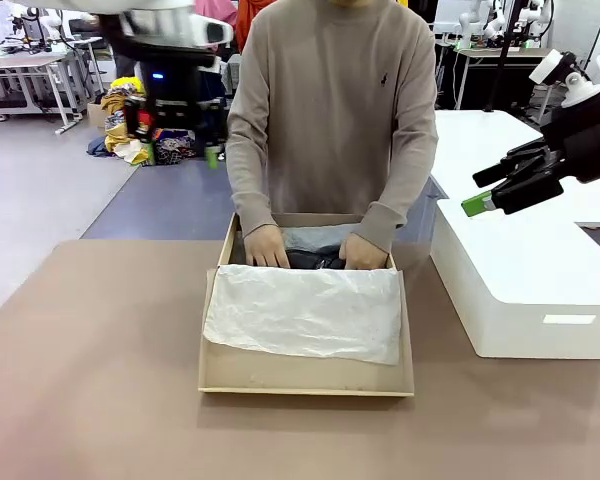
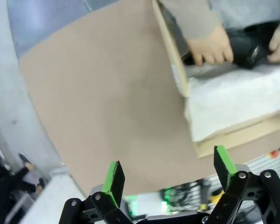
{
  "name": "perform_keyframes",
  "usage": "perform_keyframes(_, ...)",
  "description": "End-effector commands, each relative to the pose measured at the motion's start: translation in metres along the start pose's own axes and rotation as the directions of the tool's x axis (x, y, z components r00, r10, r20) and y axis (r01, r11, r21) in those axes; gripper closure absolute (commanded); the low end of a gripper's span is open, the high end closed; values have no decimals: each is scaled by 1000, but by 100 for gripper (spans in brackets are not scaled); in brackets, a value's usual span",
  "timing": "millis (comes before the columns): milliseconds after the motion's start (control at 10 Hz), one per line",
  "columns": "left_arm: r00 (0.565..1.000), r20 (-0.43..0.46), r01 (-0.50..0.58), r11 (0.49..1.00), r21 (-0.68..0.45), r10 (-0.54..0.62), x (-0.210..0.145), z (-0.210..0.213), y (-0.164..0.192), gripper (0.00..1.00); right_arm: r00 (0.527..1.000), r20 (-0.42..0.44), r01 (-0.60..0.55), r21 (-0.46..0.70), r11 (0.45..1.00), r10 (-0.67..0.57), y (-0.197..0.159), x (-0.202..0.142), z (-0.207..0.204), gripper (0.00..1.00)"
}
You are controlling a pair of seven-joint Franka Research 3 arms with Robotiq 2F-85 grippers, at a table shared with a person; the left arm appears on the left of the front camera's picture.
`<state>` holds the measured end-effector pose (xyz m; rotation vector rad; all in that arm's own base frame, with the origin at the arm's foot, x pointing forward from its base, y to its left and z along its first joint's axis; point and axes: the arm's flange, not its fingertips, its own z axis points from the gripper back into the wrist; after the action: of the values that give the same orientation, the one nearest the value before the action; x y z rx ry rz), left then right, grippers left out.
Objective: Pack the shoes into the box.
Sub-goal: Close the Shoes Box.
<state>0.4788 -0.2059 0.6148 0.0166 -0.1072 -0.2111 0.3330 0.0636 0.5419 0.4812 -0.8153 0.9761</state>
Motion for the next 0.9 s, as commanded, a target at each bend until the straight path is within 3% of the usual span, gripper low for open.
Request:
perform_keyframes(0, 982, 16, 189, 980, -64, -188, -21, -12, 44, 0, 999, 27, -20, 15, 1000, 20, -4, 1, -1, 0)
perform_keyframes(100, 939, 56, 343, 929, -141, -338, -22, -15, 60, 0, 999, 27, -20, 15, 1000, 20, -4, 1, -1, 0)
perform_keyframes(400, 872, 73, 489, 856, -168, -484, -16, -22, 90, 57, 999, 27, -20, 15, 1000, 20, -4, 1, -1, 0)
perform_keyframes(600, 786, 47, 616, 777, -131, -616, -13, -25, 87, 95, 999, 27, -20, 15, 1000, 20, -4, 1, -1, 0)
perform_keyframes(800, 681, 35, 731, 677, -83, -731, -11, -23, 80, 100, 999, 27, -20, 15, 1000, 20, -4, 1, -1, 0)
